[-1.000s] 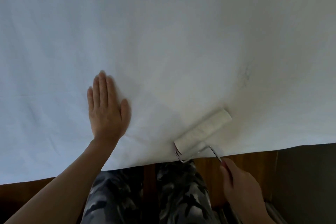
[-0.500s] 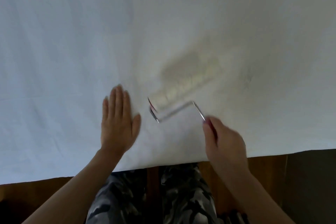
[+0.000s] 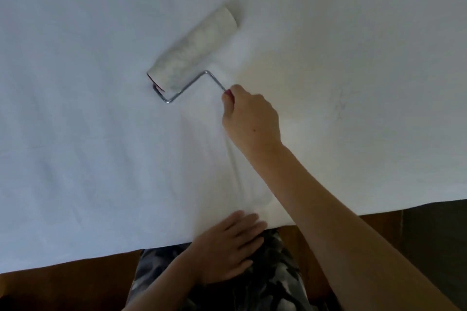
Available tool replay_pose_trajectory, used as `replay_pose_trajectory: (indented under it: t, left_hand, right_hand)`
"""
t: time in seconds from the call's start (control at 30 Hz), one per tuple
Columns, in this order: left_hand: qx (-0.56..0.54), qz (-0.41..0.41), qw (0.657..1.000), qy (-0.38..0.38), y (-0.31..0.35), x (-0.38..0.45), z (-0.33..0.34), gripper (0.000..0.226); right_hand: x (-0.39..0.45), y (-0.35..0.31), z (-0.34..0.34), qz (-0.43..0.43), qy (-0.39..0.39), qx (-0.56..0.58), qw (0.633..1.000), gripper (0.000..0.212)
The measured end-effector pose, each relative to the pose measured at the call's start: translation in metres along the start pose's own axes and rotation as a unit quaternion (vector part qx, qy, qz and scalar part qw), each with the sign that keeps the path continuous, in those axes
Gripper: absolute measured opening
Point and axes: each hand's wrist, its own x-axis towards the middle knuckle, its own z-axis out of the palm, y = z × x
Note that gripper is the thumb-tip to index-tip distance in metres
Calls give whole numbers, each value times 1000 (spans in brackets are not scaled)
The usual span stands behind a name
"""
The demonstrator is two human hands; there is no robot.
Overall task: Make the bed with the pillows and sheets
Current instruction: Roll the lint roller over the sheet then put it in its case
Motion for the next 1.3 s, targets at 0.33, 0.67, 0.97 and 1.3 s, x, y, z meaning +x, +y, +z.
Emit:
replay_pose_trajectory:
  t: [0.33,0.67,0.97,1.3]
  left_hand:
    - [-72,-357,906,217,-32,-32,-33,26]
    - [7,-421,865,272,-127,73,-75,35]
    - [20,-446,874,190,-133,148,-72,56]
    - [45,-429,884,179,-105,160,-52,58]
  right_hand:
    - [-181,163,-2,94,-98,-26,990,31]
    - [-209,174,-19,68,3,29,997,33]
    - [-63,151,-88,65,124,68,988,28]
    - [4,160,-94,148,73,74,983,31]
